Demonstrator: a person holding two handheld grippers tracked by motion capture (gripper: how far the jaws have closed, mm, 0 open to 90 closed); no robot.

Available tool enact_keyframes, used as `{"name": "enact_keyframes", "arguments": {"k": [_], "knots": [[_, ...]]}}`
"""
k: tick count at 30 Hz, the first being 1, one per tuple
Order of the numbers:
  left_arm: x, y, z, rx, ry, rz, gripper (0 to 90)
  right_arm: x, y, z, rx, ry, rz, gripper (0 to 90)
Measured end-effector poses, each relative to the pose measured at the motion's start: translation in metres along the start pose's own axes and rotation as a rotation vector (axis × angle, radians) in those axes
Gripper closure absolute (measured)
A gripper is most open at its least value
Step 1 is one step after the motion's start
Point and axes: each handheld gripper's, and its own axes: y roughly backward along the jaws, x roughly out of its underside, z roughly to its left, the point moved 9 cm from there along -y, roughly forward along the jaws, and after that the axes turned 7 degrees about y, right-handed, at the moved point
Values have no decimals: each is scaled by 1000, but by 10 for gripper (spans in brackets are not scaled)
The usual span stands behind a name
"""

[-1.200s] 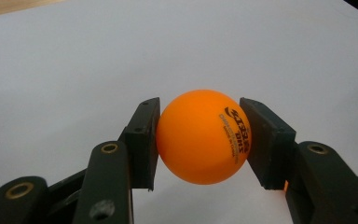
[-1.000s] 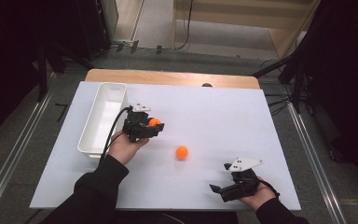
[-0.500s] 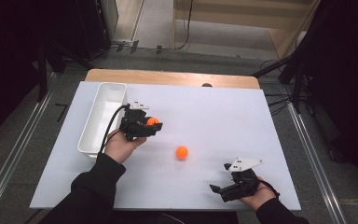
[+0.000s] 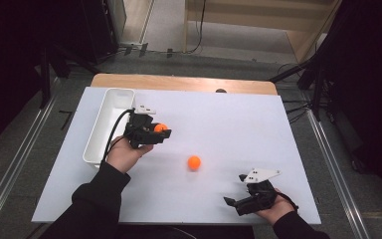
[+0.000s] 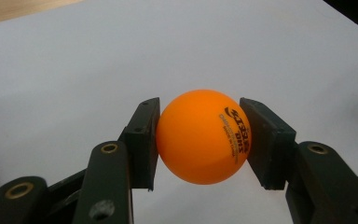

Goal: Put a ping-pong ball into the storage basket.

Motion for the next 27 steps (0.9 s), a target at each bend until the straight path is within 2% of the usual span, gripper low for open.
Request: {"name": "enact_keyframes", "arguments": {"k": [11,14,17,27], "knots": [[-6,17,3,14,-4,-3,504,0,0,0,1,5,4,43],[-6,19,2,35,-18,2,504,1,0,1,-2,0,8,43],[-6,21,3,31,-34,10,504,1,0,1,-2,3,9,43],[-7,28,11,20,-28,9,504,1,-2,1,-3,11,7,43]]}}
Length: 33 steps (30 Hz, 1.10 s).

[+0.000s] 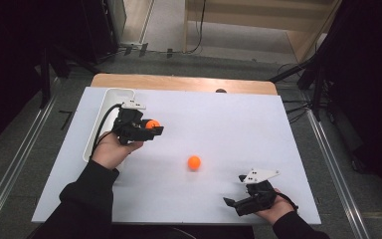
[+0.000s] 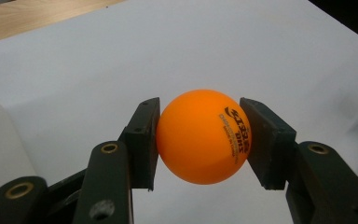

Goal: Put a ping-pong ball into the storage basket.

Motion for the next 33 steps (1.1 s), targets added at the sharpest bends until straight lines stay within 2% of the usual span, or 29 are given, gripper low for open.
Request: {"name": "enact_keyframes", "arguments": {"k": [7,17,22,33], "knots": [[-1,4,3,15,6,1,504,0,0,1,-6,2,-2,43],[-3,12,12,2,20,-8,503,0,0,1,-6,1,-1,43],[-5,18,16,9,27,-11,503,0,0,1,-6,5,-2,43],[-8,29,29,-19,41,-29,503,0,0,1,-8,1,2,43]]}}
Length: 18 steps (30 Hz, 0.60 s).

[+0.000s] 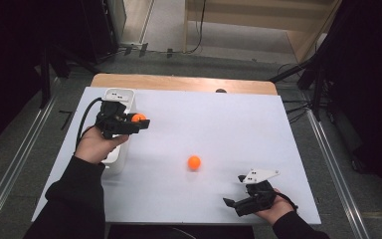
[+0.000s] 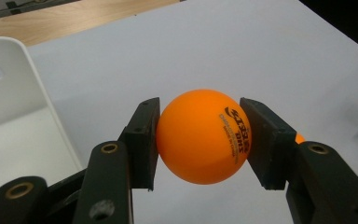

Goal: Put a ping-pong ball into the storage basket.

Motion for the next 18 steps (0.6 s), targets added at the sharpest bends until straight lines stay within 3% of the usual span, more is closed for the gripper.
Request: {"name": "enact_keyframes", "arguments": {"k": [8,18], "knots": [[-1,8,13,-37,5,-15,503,0,0,0,0,2,0,43],[-3,17,29,-71,42,-42,503,0,0,0,0,1,1,43]]}}
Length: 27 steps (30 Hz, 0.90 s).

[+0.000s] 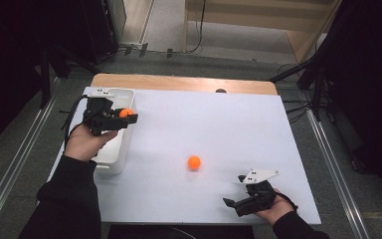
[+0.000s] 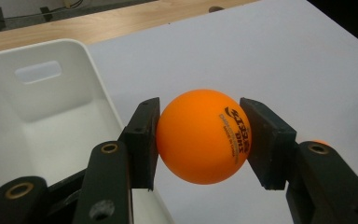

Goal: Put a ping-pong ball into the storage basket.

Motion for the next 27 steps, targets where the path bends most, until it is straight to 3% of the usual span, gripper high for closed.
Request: {"name": "enact_keyframes", "arguments": {"k": [9,16,27], "knots": [[1,-1,16,-60,18,-13,503,0,0,1,-4,-4,2,43],[1,0,29,-84,77,-34,503,0,0,1,-3,-5,4,43],[0,2,46,-158,109,-71,502,1,0,1,-3,-5,5,43]]}}
